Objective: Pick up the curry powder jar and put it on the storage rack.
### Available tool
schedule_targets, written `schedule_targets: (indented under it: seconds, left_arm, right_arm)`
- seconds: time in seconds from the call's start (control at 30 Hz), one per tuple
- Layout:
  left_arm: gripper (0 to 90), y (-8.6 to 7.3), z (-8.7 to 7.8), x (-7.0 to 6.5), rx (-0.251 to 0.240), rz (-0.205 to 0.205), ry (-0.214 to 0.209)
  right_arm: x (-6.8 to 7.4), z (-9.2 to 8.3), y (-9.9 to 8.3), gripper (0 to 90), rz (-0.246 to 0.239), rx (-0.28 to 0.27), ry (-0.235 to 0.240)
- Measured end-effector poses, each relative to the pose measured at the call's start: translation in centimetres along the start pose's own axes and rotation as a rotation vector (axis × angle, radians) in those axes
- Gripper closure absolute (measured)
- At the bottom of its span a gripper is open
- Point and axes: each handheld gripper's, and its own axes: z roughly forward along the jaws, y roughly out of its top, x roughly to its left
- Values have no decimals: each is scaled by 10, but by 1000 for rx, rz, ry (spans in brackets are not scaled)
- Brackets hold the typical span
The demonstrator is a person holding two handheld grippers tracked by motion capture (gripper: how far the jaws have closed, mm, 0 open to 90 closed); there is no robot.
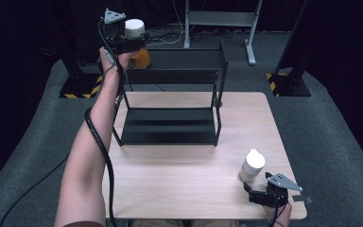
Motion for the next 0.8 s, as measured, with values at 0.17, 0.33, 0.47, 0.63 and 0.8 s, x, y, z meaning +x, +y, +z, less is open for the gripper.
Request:
schedule_targets:
  seconds: [0.17,0.33,0.47,0.63,0.8]
  left_arm:
    - [182,16,-5,-1,89,33,-11]
    - [68,28,-13,2,175,33,-47]
    - [1,30,-21,-2,231,89,-65]
    - [0,21,-33,-4,270,147,-93]
    - [0,0,-40,-5,318,183,-133]
  right_arm:
    - [0,0,0,0,-1,2,0]
    - [0,0,0,0,-1,2,0]
    - [0,0,0,0,-2,2,0]
    - [0,0,1,0,1,3,0]
    - [0,0,0,0,2,1,-2]
